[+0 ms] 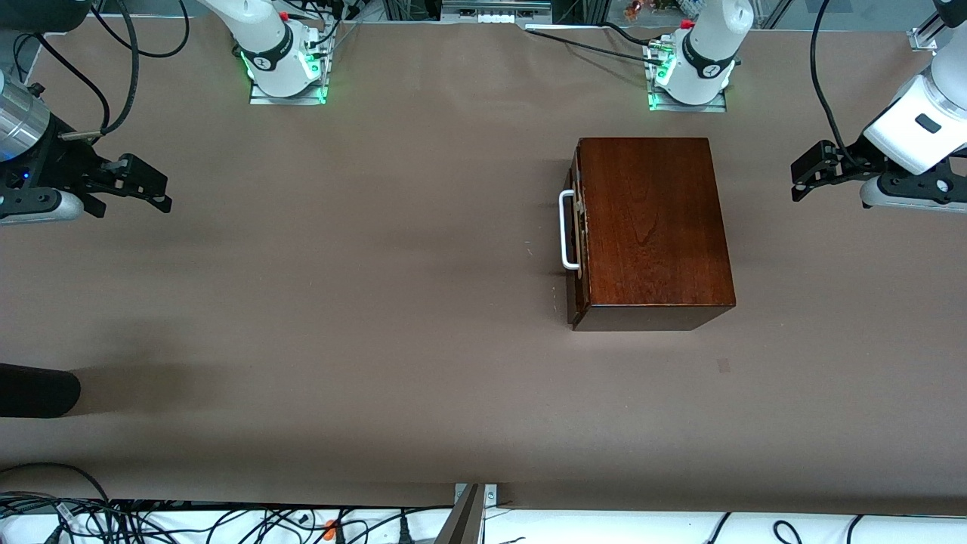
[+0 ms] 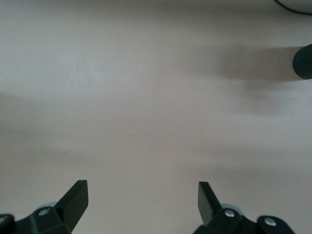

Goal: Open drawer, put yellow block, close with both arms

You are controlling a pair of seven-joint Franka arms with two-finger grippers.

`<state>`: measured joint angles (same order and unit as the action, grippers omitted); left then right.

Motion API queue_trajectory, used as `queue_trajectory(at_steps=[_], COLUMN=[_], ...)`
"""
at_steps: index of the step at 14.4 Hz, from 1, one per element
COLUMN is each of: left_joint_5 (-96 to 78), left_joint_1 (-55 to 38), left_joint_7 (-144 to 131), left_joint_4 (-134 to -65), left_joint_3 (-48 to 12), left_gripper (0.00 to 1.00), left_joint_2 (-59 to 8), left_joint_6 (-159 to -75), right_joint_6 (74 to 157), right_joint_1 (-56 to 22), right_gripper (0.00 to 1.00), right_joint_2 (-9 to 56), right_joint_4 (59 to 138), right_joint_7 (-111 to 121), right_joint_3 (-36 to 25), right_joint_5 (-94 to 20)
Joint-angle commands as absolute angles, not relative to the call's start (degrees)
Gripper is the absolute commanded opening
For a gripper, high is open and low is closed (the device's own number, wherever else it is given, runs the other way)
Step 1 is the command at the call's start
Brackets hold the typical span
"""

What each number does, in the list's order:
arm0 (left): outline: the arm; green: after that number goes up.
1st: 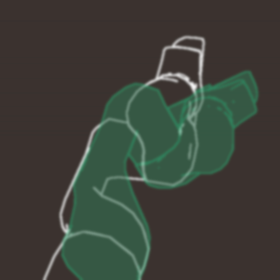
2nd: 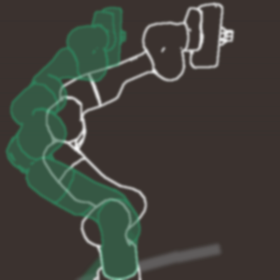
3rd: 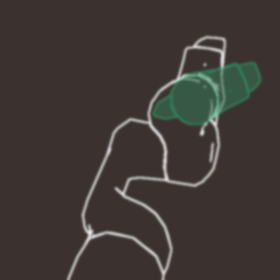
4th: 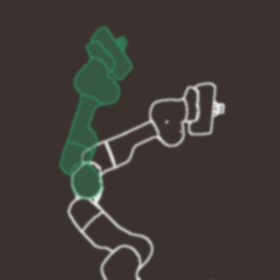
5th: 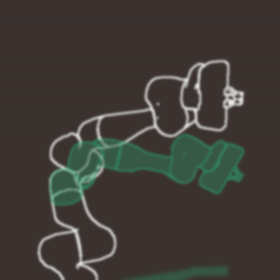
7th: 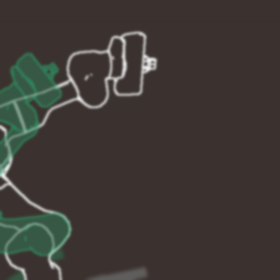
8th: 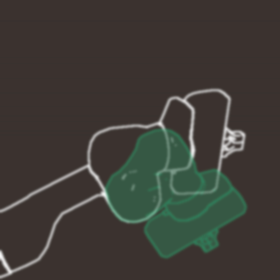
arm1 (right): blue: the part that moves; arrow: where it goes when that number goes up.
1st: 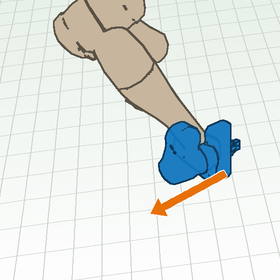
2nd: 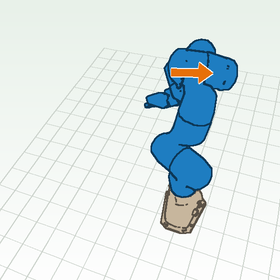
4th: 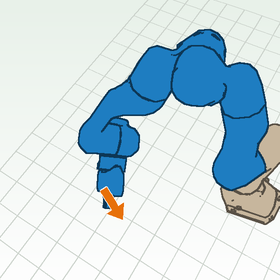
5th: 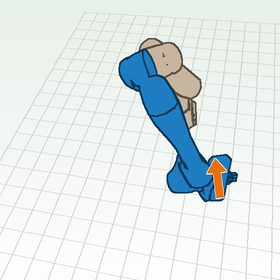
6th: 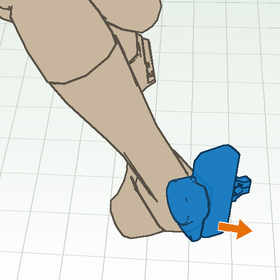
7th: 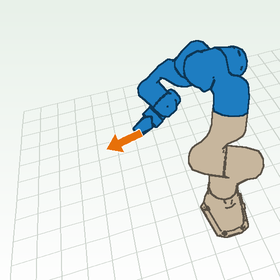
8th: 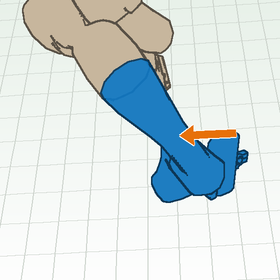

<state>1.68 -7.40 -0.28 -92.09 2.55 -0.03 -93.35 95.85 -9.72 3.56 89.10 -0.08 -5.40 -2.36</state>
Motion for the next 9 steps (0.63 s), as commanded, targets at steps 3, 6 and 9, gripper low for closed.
queue_trajectory(at_steps=[3, 6, 9], left_joint_5=[0.9, 1.0, 1.3], left_joint_1=[-5.5, -5.5, -5.5], left_joint_7=[-1.3, -1.3, -1.2], left_joint_4=[-93.4, -93.4, -93.3], left_joint_3=[1.9, 1.9, 1.9], left_gripper=[1.00, 1.00, 1.00], left_joint_2=[1.4, 1.4, 1.3], left_joint_6=[-93.5, -93.5, -93.4], right_joint_6=[95.7, 95.7, 95.7], right_joint_1=[-9.8, -9.8, -10.9], right_gripper=[1.00, 1.00, 1.00], right_joint_2=[4.0, 4.2, 4.8], right_joint_4=[88.0, 88.0, 87.7], right_joint_7=[0.1, 0.3, 0.2], right_joint_3=[-5.4, -5.4, -5.2], right_joint_5=[-2.3, -1.9, -0.8])
